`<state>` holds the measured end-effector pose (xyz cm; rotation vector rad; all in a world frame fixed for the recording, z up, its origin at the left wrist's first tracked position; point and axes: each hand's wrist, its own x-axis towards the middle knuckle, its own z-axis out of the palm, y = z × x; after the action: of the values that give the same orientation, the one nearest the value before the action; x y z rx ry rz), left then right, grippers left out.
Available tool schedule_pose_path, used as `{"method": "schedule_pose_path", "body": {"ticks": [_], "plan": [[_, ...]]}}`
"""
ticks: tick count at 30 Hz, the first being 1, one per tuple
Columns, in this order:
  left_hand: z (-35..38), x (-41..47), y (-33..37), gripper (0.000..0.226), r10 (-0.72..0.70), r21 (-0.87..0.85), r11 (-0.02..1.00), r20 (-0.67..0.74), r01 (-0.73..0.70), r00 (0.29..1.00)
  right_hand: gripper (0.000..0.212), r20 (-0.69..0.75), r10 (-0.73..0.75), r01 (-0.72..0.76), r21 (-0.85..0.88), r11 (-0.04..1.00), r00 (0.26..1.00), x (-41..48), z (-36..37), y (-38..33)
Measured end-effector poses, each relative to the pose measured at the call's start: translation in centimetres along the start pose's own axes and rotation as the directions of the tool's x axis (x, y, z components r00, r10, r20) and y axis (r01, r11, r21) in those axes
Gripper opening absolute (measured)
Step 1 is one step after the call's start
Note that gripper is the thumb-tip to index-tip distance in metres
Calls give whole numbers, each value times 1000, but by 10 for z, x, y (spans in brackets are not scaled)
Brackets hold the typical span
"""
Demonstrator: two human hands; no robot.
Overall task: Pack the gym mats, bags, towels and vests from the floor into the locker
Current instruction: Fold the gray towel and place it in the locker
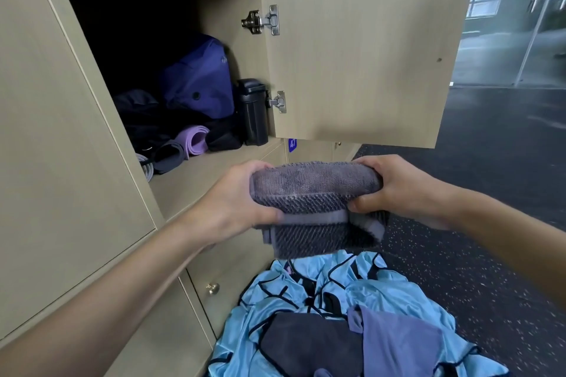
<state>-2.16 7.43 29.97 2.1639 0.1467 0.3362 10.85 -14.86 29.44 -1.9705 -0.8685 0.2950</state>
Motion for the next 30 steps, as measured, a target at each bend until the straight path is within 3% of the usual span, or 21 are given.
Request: {"method": "schedule_pose_path", "body": {"ticks": [3,5,8,10,12,16,19,22,24,27,28,30], "plan": [[-3,8,-12,42,83,263,964,-125,-48,989,38,-25,-18,17,-25,1000,1000,15,1,9],[-7,11,-20,35,79,295,955,-115,-41,990,37,15,-8,8,-6,1000,1000,26,3,13],[-17,17,-29,23,-19,106,994,-97,29,995,38,65,-4,-11,233,972,998,49,13,17],[-23,23,-35,24,-124,-76,991,-201,110,972,40,79,50,-82,491,867,996,68,25,20],[-26,31,-43,26,-218,-214,965,-328,152,919,43,91,90,-127,630,766,992,90,40,18],[-33,40,-58,23,-353,-379,908,-462,179,814,56,114,45,-112,701,705,992,130,67,12],[-43,47,-74,39,-393,-389,900,-538,194,746,45,61,50,-78,686,723,997,160,86,7],[-48,53,-84,66,-269,-166,963,-597,212,756,33,-45,101,-50,633,772,994,195,106,2],[-48,57,-85,61,-93,130,965,-639,227,763,29,-57,92,-36,624,781,994,216,118,-1],[-51,68,-86,62,169,587,759,-596,283,785,29,-73,58,-3,599,801,996,243,137,-7],[-51,72,-88,68,153,661,682,-548,313,823,29,-74,57,-3,586,810,996,253,145,-8],[-53,77,-93,72,-9,730,543,-489,415,872,34,-38,54,-23,567,823,998,272,161,-11]]}}
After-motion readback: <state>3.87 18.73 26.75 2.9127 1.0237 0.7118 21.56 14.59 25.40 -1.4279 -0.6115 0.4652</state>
